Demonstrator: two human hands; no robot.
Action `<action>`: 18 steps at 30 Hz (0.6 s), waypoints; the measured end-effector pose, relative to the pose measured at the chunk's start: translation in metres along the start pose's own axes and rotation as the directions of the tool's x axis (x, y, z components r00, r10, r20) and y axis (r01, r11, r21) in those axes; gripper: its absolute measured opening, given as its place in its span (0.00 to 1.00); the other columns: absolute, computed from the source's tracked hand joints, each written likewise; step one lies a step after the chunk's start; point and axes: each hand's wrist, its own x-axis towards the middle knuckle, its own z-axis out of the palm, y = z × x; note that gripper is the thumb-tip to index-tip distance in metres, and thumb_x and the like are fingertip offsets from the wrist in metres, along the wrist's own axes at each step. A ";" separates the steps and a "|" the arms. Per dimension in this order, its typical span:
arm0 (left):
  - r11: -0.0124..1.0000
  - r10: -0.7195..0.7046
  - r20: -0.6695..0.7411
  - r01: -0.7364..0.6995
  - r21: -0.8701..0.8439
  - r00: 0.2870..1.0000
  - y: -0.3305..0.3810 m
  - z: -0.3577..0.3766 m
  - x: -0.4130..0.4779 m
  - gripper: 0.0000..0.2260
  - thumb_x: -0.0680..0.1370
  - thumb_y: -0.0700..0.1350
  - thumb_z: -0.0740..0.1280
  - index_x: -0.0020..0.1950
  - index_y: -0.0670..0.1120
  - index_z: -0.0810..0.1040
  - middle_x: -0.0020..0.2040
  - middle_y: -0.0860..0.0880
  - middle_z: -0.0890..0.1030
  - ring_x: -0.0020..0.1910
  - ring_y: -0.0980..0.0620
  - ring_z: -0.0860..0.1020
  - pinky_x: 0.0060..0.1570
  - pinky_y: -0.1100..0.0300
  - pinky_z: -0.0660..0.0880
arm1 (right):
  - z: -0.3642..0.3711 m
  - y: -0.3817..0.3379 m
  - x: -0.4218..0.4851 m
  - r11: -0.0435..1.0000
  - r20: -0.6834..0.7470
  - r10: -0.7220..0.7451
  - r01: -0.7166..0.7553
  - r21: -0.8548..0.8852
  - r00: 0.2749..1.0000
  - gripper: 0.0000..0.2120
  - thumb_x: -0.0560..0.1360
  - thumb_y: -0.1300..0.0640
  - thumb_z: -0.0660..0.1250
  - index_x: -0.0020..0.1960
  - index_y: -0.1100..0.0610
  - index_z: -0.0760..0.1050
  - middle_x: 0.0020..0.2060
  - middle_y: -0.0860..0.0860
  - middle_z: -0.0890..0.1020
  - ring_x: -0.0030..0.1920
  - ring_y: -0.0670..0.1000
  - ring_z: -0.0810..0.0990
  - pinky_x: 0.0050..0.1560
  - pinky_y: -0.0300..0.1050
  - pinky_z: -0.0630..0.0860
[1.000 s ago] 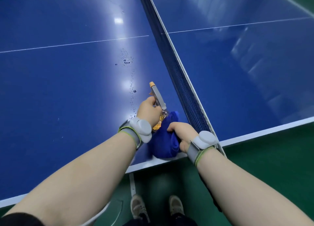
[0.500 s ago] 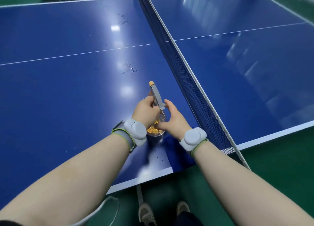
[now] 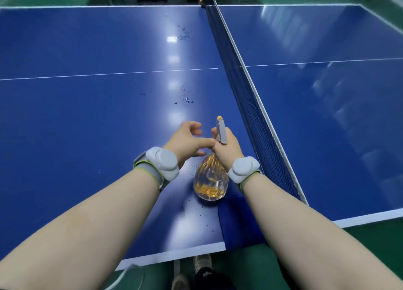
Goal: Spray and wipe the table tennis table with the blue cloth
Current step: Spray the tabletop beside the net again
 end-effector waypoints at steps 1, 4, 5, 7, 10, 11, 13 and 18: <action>0.999 -0.001 0.009 0.000 0.051 1.000 0.000 -0.003 0.006 0.25 0.72 0.41 0.73 0.66 0.45 0.68 0.60 0.48 0.72 0.55 0.52 0.75 0.55 0.52 0.78 | -0.001 0.001 0.006 1.000 0.000 0.013 -0.013 -0.003 1.000 0.21 0.66 0.52 0.64 0.58 0.54 0.70 0.52 0.50 0.75 0.50 0.50 0.75 0.49 0.45 0.71; 0.979 -0.042 0.063 0.029 0.204 0.997 -0.001 -0.005 0.021 0.30 0.74 0.54 0.70 0.72 0.47 0.65 0.64 0.51 0.72 0.59 0.53 0.75 0.59 0.55 0.74 | -0.004 0.003 0.027 0.996 0.004 0.067 -0.068 0.060 0.998 0.20 0.66 0.53 0.63 0.57 0.54 0.70 0.50 0.51 0.76 0.47 0.51 0.75 0.49 0.49 0.73; 0.967 -0.084 0.070 0.064 0.247 0.994 -0.003 -0.003 0.027 0.32 0.74 0.58 0.68 0.73 0.48 0.64 0.65 0.51 0.72 0.59 0.52 0.76 0.61 0.53 0.73 | -0.006 0.004 0.034 0.993 -0.002 0.082 -0.082 0.081 0.997 0.17 0.69 0.55 0.64 0.57 0.54 0.70 0.50 0.52 0.76 0.46 0.52 0.75 0.49 0.51 0.73; 0.936 -0.154 0.081 0.119 0.332 0.985 -0.007 0.000 0.034 0.33 0.74 0.63 0.64 0.74 0.48 0.63 0.67 0.51 0.72 0.59 0.49 0.77 0.62 0.50 0.73 | -0.010 0.006 0.049 0.989 -0.036 0.114 -0.110 0.094 0.993 0.10 0.74 0.61 0.64 0.55 0.55 0.70 0.47 0.52 0.74 0.43 0.54 0.73 0.48 0.50 0.72; 0.910 -0.217 0.109 0.161 0.381 0.970 -0.011 0.002 0.044 0.30 0.76 0.63 0.62 0.73 0.49 0.65 0.67 0.51 0.73 0.60 0.48 0.77 0.62 0.51 0.74 | -0.011 0.002 0.066 0.985 -0.107 0.163 -0.154 0.083 0.981 0.07 0.72 0.62 0.65 0.48 0.56 0.69 0.42 0.53 0.72 0.39 0.55 0.71 0.44 0.48 0.70; 0.914 -0.220 0.120 0.162 0.373 0.968 -0.012 0.002 0.047 0.27 0.77 0.62 0.62 0.71 0.49 0.67 0.65 0.51 0.74 0.59 0.49 0.77 0.60 0.53 0.74 | -0.010 0.000 0.070 0.985 -0.126 0.164 -0.157 0.064 0.978 0.06 0.69 0.60 0.65 0.43 0.57 0.68 0.39 0.54 0.71 0.37 0.55 0.70 0.42 0.49 0.70; 0.922 -0.222 0.140 0.161 0.351 0.965 -0.011 0.000 0.053 0.20 0.78 0.59 0.61 0.65 0.49 0.70 0.62 0.51 0.75 0.57 0.51 0.77 0.55 0.54 0.73 | -0.006 -0.002 0.076 0.986 -0.115 0.166 -0.165 0.013 0.979 0.06 0.62 0.58 0.60 0.35 0.58 0.63 0.32 0.57 0.65 0.34 0.54 0.65 0.37 0.48 0.66; 0.930 -0.244 0.141 0.191 0.313 0.959 -0.011 -0.019 0.064 0.22 0.79 0.60 0.59 0.67 0.49 0.71 0.62 0.48 0.77 0.59 0.50 0.77 0.57 0.53 0.74 | 0.006 -0.006 0.083 0.971 0.001 0.227 -0.226 0.076 0.974 0.04 0.73 0.65 0.64 0.46 0.60 0.71 0.38 0.55 0.69 0.39 0.53 0.68 0.41 0.46 0.66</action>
